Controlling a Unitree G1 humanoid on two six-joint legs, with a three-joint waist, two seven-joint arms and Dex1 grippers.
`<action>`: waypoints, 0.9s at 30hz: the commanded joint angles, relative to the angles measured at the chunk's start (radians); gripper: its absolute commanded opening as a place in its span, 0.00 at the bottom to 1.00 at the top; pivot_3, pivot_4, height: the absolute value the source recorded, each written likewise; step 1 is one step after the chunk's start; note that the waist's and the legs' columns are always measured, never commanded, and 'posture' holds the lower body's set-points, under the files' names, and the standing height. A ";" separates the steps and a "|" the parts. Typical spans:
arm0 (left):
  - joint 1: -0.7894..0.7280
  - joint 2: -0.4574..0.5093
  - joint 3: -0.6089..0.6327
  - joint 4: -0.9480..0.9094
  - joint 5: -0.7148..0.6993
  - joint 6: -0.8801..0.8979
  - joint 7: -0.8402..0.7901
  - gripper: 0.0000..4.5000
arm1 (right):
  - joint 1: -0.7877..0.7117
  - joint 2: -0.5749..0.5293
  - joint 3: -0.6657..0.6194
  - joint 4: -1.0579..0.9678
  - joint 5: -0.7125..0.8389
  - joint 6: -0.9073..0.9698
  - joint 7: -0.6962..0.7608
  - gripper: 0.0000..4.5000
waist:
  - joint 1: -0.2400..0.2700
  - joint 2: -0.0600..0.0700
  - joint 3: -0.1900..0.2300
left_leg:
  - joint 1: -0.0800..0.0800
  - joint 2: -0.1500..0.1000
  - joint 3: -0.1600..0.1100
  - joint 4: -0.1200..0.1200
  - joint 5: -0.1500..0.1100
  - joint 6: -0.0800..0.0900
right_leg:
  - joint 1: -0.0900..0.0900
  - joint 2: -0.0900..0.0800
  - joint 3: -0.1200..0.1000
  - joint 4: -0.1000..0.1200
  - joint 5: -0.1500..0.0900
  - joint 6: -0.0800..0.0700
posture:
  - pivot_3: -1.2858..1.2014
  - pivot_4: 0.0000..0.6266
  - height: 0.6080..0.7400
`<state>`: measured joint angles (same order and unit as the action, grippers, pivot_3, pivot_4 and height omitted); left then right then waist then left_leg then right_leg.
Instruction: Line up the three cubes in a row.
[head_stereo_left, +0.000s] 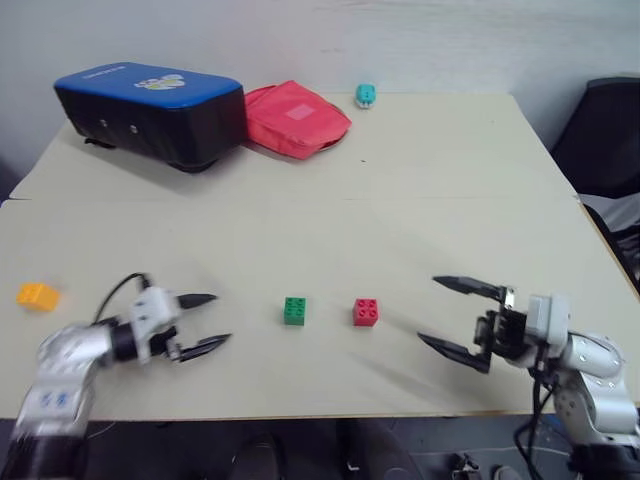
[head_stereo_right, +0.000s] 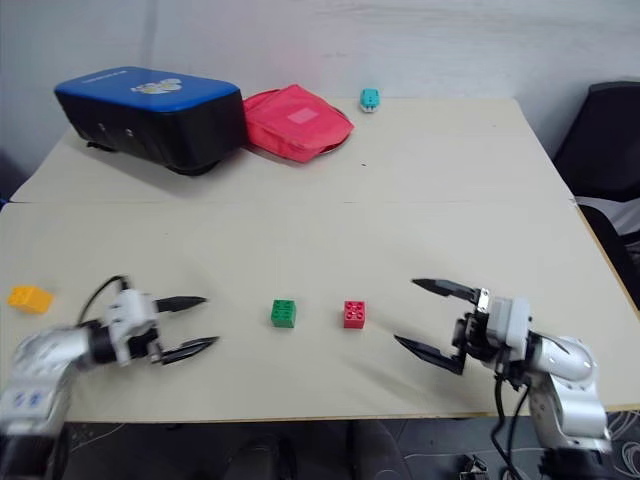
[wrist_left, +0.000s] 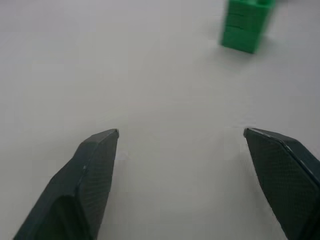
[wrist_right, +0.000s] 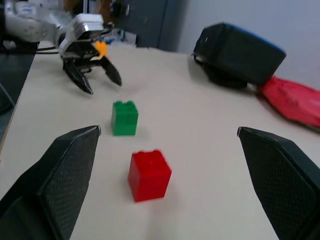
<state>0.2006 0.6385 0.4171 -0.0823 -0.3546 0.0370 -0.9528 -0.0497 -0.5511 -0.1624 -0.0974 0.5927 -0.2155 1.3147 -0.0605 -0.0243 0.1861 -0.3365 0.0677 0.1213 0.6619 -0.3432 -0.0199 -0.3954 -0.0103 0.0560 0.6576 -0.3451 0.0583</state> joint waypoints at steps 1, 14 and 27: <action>0.205 -0.115 0.268 -0.123 -0.071 0.029 0.190 0.99 | -0.028 0.011 0.030 -0.016 0.020 0.007 0.020 1.00 | 0.003 -0.001 0.000 | -0.001 0.000 -0.001 0.000 -0.001 0.002 | 0.000 0.000 -0.001 0.000 0.000 0.000 | 0.52 0.24 1.00; 0.340 -0.417 0.593 -0.153 -0.342 0.060 0.558 0.99 | -0.076 0.019 0.071 0.022 0.015 0.039 0.026 1.00 | 0.017 -0.010 -0.001 | 0.000 -0.002 -0.002 0.000 -0.007 0.008 | 0.003 -0.001 -0.002 -0.005 0.000 0.000 | 0.52 0.24 1.00; -0.087 0.168 0.406 0.456 -0.236 0.177 0.358 0.99 | -0.107 0.011 0.065 0.066 -0.016 0.020 0.028 1.00 | 0.009 -0.010 -0.001 | 0.000 -0.001 -0.001 0.000 -0.003 0.000 | 0.001 -0.002 -0.007 -0.002 -0.002 -0.004 | 0.52 0.24 1.00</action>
<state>0.1393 0.7784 0.8352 0.3107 -0.6243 0.2515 -0.5718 -0.1579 -0.5340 -0.0800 -0.0234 0.5714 -0.1777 1.3417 -0.0511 -0.0339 0.1849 -0.3366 0.0669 0.1206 0.6622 -0.3461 -0.0204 -0.3941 -0.0130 0.0478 0.6556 -0.3469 0.0545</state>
